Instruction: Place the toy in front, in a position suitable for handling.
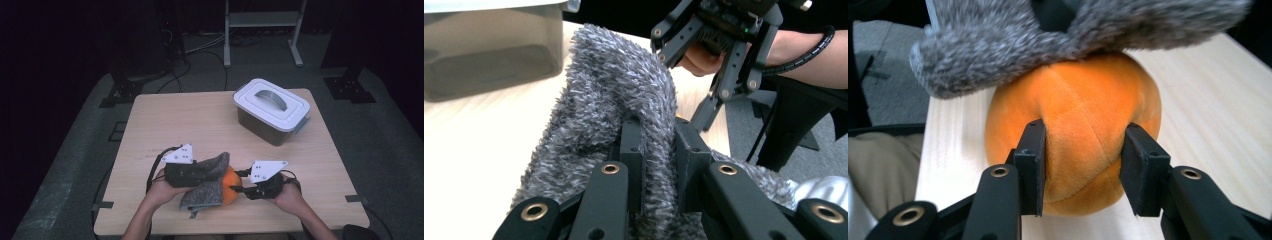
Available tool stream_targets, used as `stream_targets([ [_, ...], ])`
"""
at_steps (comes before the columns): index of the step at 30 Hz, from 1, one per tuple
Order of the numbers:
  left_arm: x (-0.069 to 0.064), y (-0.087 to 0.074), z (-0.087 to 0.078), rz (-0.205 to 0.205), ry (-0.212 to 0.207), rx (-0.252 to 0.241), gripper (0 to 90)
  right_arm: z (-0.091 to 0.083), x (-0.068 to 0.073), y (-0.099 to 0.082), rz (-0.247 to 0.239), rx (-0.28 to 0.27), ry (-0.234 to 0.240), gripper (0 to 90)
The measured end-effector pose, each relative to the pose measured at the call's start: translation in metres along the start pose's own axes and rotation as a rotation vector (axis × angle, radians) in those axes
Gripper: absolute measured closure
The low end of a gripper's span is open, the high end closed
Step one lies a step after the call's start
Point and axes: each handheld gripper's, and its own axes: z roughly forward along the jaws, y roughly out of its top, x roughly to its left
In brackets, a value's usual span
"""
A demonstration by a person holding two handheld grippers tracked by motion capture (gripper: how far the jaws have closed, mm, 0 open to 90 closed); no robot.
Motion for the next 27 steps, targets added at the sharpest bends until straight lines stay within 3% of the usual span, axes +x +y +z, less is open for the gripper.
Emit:
stream_targets([
  [2,0.0,0.0,0.0,-0.002,-0.002,-0.003,77.8,-0.004,-0.001,0.001,-0.002,-0.019,-0.036,56.1],
  [3,0.0,-0.002,0.005,-0.023,-0.018,0.006,77.8,-0.005,-0.002,0.002,0.002,-0.025,-0.046,54.2],
  [5,0.0,-0.004,0.01,-0.026,-0.027,0.031,78.0,-0.004,-0.003,0.001,0.015,-0.01,-0.041,44.7],
  [6,0.0,-0.004,0.01,-0.026,-0.027,0.031,78.0,-0.004,-0.003,0.001,0.015,-0.01,-0.041,44.7],
  [7,0.0,-0.006,0.013,-0.031,-0.049,0.036,77.9,-0.002,-0.004,0.0,0.046,-0.011,-0.016,36.2],
  [9,-0.002,-0.006,0.016,-0.03,-0.073,0.044,77.9,-0.001,-0.009,-0.001,0.118,-0.005,0.026,29.9],
  [10,-0.002,-0.006,0.016,-0.03,-0.073,0.044,77.9,-0.001,-0.009,-0.001,0.118,-0.005,0.026,29.9],
  [11,-0.006,-0.005,0.021,-0.024,-0.088,0.052,77.9,0.003,-0.011,-0.002,0.152,0.003,0.056,29.4],
  [14,-0.007,-0.003,0.023,-0.017,-0.088,0.045,77.9,0.007,-0.006,-0.005,0.144,0.011,0.057,32.3],
  [17,-0.011,0.005,0.02,-0.009,-0.087,-0.001,77.9,0.009,0.002,-0.003,0.098,-0.018,0.062,37.2],
  [20,-0.011,0.006,0.021,0.012,-0.074,0.022,78.0,0.009,0.006,0.0,0.059,-0.012,0.056,40.6],
  [21,-0.01,0.004,0.02,0.007,-0.062,0.028,78.0,0.007,0.006,0.001,0.019,0.006,0.034,45.8],
  [24,-0.007,0.001,0.017,0.004,-0.04,0.034,78.0,0.004,0.002,-0.001,0.024,0.014,0.042,47.5],
  [27,0.003,-0.009,0.009,-0.026,-0.002,0.05,77.9,-0.002,-0.008,-0.008,0.062,0.029,0.036,47.5],
])
